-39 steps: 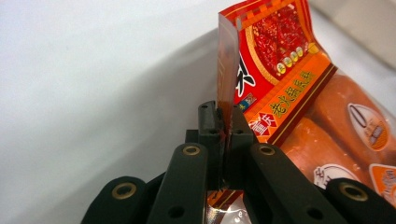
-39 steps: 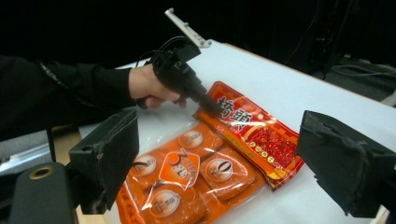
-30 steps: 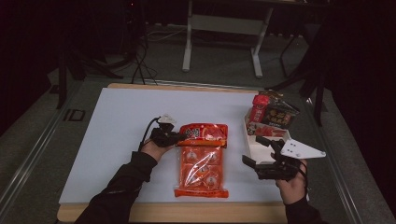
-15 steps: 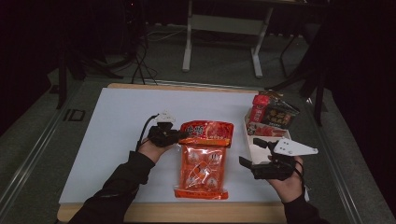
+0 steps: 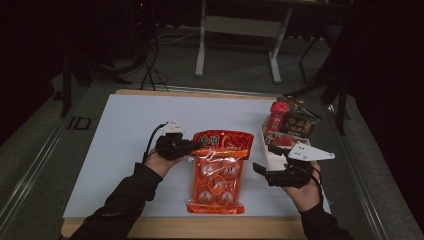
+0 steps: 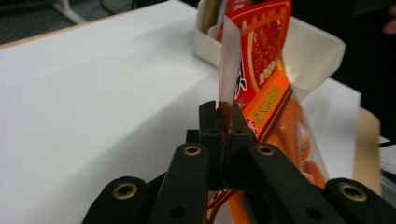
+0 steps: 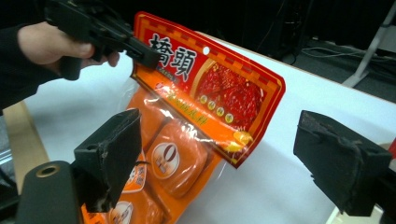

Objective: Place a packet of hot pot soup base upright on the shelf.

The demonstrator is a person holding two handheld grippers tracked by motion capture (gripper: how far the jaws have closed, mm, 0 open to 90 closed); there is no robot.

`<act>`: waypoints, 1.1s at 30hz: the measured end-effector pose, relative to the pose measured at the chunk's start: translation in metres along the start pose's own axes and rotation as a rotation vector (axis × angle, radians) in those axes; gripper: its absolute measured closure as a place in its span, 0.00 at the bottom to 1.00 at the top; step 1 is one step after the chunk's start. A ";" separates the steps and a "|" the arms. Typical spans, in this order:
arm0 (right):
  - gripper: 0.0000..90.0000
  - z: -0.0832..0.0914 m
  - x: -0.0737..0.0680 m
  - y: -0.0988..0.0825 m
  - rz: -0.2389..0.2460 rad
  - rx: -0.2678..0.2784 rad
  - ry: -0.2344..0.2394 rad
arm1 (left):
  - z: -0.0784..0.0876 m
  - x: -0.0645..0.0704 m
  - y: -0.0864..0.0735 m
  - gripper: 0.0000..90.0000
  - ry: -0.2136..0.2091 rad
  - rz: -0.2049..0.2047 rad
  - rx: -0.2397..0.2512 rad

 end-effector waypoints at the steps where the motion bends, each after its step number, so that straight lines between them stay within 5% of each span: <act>1: 0.17 -0.001 0.000 0.000 -0.002 0.000 0.002 | 0.001 0.001 0.000 0.99 -0.015 0.001 0.004; 11: 0.12 -0.006 0.004 -0.001 -0.044 0.001 -0.016 | 0.006 0.015 0.003 0.99 -0.082 -0.029 0.049; 27: 0.17 -0.030 0.003 -0.010 -0.101 -0.037 0.090 | 0.015 0.028 0.000 0.99 -0.150 -0.067 0.090; 33: 0.42 -0.036 0.000 -0.016 -0.103 -0.058 0.122 | 0.017 0.032 -0.003 0.99 -0.163 -0.064 0.105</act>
Point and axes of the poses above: each handheld gripper's, and its own axes: z roughly backward along the jaws, y roughly out of its top, x roughly to its right, the point moved 1 cm from there along -z, roughly forward along the jaws, and after that the axes turned 13 degrees about z, right-handed, at the moved point
